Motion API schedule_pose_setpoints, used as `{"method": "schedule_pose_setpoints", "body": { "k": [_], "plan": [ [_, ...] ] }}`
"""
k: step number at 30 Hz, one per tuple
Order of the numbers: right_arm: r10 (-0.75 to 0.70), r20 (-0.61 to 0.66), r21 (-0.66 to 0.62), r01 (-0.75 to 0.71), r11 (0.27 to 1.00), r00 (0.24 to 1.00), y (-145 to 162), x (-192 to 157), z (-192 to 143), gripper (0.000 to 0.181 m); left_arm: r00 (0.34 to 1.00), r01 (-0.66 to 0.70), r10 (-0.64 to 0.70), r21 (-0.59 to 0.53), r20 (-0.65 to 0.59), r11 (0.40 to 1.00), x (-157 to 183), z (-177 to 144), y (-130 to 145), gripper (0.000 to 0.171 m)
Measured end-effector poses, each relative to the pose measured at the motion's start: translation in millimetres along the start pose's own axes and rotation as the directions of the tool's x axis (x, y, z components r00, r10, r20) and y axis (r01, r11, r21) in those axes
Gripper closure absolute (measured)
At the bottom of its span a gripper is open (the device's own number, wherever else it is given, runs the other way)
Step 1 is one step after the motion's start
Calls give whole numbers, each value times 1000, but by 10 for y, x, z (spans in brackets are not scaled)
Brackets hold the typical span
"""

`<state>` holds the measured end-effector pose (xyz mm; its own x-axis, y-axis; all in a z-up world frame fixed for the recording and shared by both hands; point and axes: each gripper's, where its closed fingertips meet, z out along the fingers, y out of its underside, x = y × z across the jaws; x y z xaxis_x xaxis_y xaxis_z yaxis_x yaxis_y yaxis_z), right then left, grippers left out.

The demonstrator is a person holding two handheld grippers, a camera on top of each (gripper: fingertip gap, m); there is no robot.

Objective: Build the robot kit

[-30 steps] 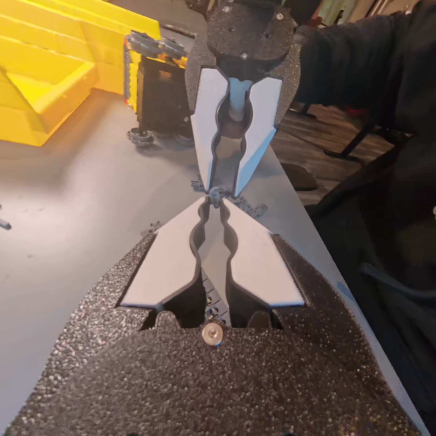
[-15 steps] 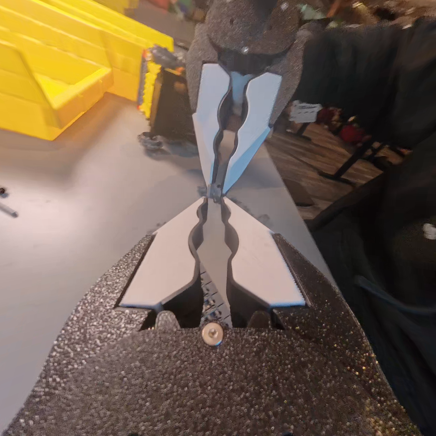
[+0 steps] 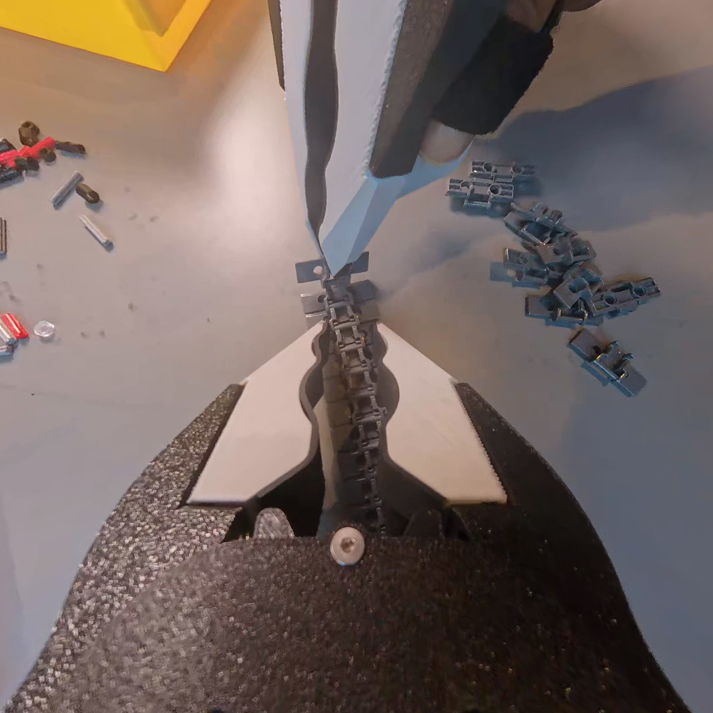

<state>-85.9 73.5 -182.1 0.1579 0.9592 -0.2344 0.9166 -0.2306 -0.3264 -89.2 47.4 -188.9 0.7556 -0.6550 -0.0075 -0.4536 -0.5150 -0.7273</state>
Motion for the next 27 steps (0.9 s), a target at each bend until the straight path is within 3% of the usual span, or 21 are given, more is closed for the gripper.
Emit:
{"method": "schedule_pose_setpoints", "body": {
  "k": [8,19,24,27],
  "plan": [
    [-55,-116,-117,41,992,992,6,29,35,176,999,22,-22,1,48,1000,-22,4,-1,158],
    [-155,-267,-141,121,983,951,8,45,74,176,998,12,-13,9,68,1000,-22,3,1,159],
    [-157,-251,-108,134,985,955,-6,38,65,174,998,5,-6,13,65,1000,-23,-9,12,159],
    [-103,-135,-13,102,995,985,-62,-38,0,173,998,-14,13,12,61,1000,-22,-53,50,159]
  ]
}}
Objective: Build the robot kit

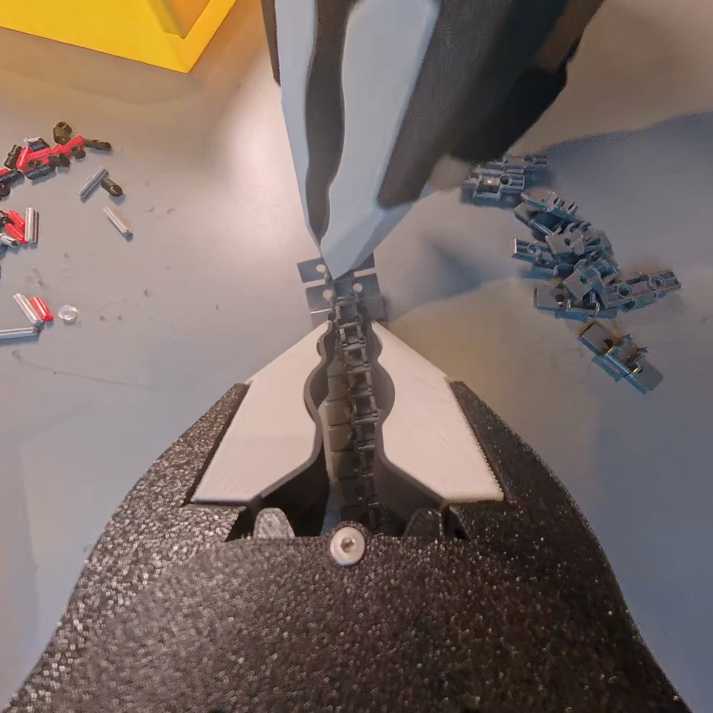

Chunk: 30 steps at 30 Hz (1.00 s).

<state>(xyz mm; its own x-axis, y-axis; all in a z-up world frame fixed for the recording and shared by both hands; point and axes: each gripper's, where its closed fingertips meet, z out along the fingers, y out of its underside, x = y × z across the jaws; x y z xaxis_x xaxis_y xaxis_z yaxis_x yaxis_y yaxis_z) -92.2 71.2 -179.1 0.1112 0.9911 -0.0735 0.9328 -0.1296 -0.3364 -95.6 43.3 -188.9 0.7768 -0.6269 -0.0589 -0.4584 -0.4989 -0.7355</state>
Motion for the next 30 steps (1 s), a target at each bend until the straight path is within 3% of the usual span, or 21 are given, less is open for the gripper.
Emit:
{"method": "schedule_pose_setpoints", "body": {
  "k": [1,2,4,8,12,17,21,24,26,27,30],
  "plan": [
    [28,22,66,-29,997,999,-57,9,-74,157,1000,-8,8,-2,0,1000,-4,-18,17,159],
    [25,16,112,-27,993,1000,-73,47,-158,151,1000,-12,12,-2,-8,1000,3,-32,31,159],
    [-6,-34,192,13,981,999,-60,140,-359,152,1000,-5,5,3,-21,1000,10,-41,38,159],
    [8,38,292,-19,956,999,96,82,-638,158,999,-3,3,4,-32,1000,11,-39,36,158],
    [-120,-32,199,124,972,992,530,50,-613,159,996,-90,91,9,-22,996,-17,-37,23,157],
    [-82,-20,123,84,989,996,875,30,-448,153,995,-98,98,10,-6,995,-78,-31,-3,151],
    [-45,12,143,43,989,999,901,39,-316,147,998,-60,63,91,-31,994,-55,-123,-114,151],
    [-73,42,154,65,986,996,909,3,-250,171,996,-25,39,175,-76,984,18,-229,-240,151],
    [-109,29,208,101,973,994,842,-4,-293,173,992,11,18,220,-125,976,85,-292,-307,151],
    [-132,32,269,119,956,991,759,-34,-354,181,986,39,2,240,-169,970,137,-320,-341,151],
    [-211,41,505,162,848,977,417,-178,-638,181,950,146,-49,300,-308,943,266,-413,-472,148]
  ]
}}
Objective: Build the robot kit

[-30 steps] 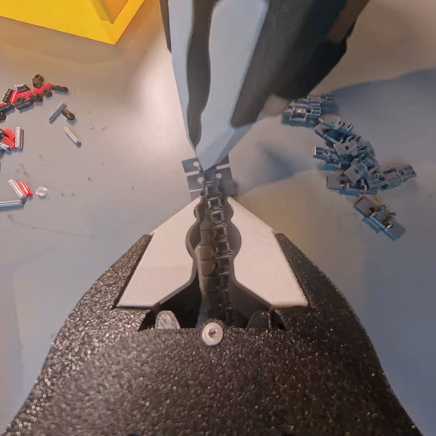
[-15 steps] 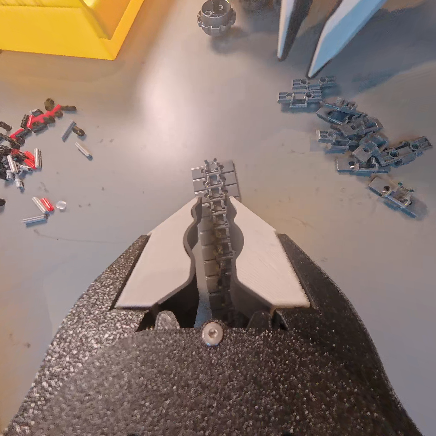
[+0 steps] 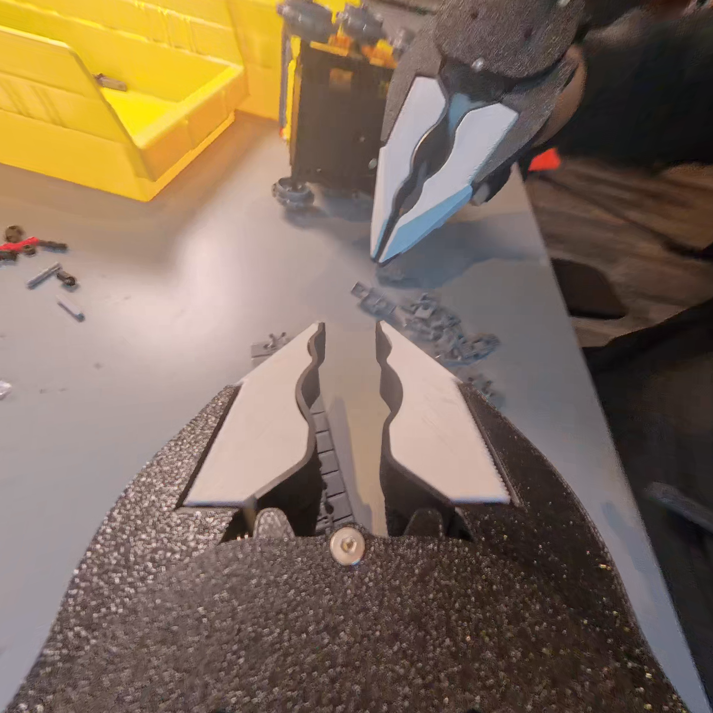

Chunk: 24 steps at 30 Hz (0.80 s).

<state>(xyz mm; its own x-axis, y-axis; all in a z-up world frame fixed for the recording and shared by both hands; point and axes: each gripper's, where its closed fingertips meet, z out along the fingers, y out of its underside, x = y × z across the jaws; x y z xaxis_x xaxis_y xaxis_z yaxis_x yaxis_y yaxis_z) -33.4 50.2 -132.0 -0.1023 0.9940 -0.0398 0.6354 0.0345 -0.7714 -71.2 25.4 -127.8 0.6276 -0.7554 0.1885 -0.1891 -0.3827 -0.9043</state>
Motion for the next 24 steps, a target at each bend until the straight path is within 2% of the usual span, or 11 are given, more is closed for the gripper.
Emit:
{"method": "schedule_pose_setpoints", "body": {
  "k": [2,3,5,8,11,15,16,18,20,22,24],
  "plan": [
    [-10,16,136,7,991,1000,-252,-45,-30,181,994,71,-66,66,-83,995,85,-16,-111,147],
    [-1,3,140,1,990,1000,-279,-14,-13,181,991,98,-91,77,-99,992,83,-19,-129,147],
    [-42,-26,42,43,998,999,-149,58,50,181,991,107,-101,65,-82,992,27,-19,-103,148],
    [-177,-33,-125,171,977,984,140,106,57,162,995,90,-88,34,-53,995,-25,-28,-45,148],
    [-248,27,-191,249,950,968,315,33,74,154,999,47,-47,2,-18,999,-68,-31,-11,149],
    [-301,66,-299,307,903,951,545,35,205,154,1000,17,-17,-11,-9,1000,-82,-43,18,150],
    [-309,60,-276,313,909,949,524,17,247,163,1000,22,-23,-12,-18,1000,-72,-44,35,150],
    [-267,89,-240,281,929,959,489,-64,294,164,999,25,-26,-22,-33,999,-55,-43,76,150],
    [-245,64,-215,253,943,967,435,-13,306,164,999,15,-16,-31,-47,999,-30,-37,96,150],
    [-86,147,-75,98,992,985,210,-146,290,164,997,-7,5,-22,-74,1000,26,-32,72,150],
    [99,296,102,-135,986,950,-145,-273,201,164,994,-41,42,13,-104,999,99,-39,6,149]
  ]
}}
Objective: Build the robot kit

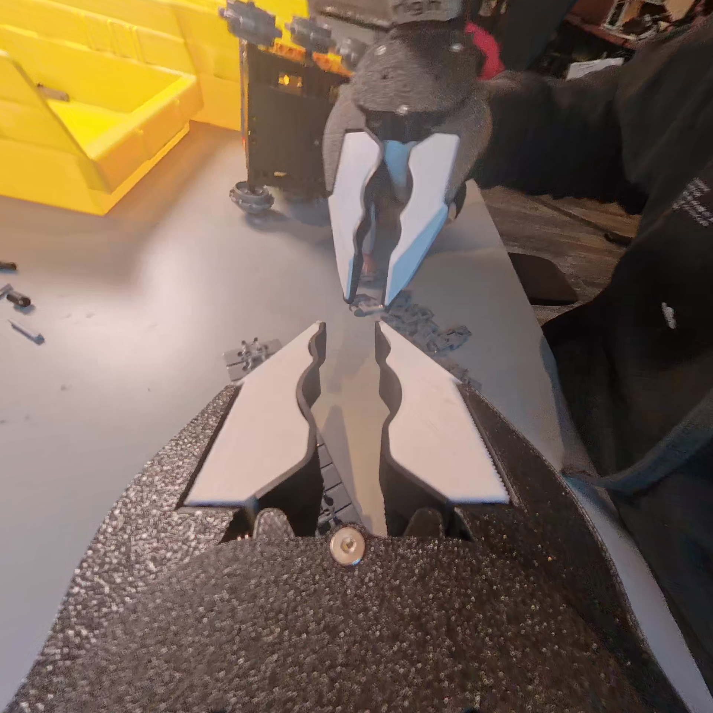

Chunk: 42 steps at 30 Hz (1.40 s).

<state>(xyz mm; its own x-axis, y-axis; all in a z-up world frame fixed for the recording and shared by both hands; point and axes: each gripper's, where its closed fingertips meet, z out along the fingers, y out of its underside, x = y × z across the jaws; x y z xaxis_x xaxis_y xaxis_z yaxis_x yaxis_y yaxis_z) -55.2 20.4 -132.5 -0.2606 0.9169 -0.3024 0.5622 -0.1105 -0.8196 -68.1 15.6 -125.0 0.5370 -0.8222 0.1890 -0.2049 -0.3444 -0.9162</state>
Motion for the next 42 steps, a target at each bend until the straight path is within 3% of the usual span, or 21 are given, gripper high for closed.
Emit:
{"method": "schedule_pose_setpoints", "body": {
  "k": [2,6,12,20,23,26,28,31,33,37,42],
  "plan": [
    [158,189,194,-194,961,969,-333,-138,-86,164,999,-33,34,62,-19,998,56,-29,-113,149],
    [292,488,276,-463,842,822,-637,-337,-169,163,996,-1,19,208,-87,978,149,-133,-353,150],
    [295,563,266,-507,820,772,-706,-423,-159,163,981,26,38,322,-190,946,320,-278,-526,157],
    [345,664,221,-615,757,663,-712,-486,-149,163,978,31,43,345,-204,938,374,-306,-572,155],
    [367,685,205,-650,731,629,-685,-471,-109,161,979,30,38,325,-201,945,384,-281,-546,163],
    [387,657,229,-660,716,647,-661,-381,-88,161,982,81,-26,294,-187,952,304,-274,-500,166],
    [376,571,289,-607,740,730,-637,-286,-59,165,976,149,-95,280,-195,949,241,-282,-472,167],
    [234,371,368,-374,852,899,-610,-265,-42,160,946,276,-211,270,-245,923,175,-307,-455,167],
    [126,244,369,-213,905,961,-612,-274,-22,160,922,340,-264,262,-285,903,162,-304,-444,167],
    [-23,83,309,-4,951,996,-626,-255,17,167,897,387,-296,263,-327,884,178,-305,-465,167],
    [-54,76,259,33,965,996,-647,-243,8,175,852,472,-362,260,-378,842,150,-337,-474,168]
  ]
}}
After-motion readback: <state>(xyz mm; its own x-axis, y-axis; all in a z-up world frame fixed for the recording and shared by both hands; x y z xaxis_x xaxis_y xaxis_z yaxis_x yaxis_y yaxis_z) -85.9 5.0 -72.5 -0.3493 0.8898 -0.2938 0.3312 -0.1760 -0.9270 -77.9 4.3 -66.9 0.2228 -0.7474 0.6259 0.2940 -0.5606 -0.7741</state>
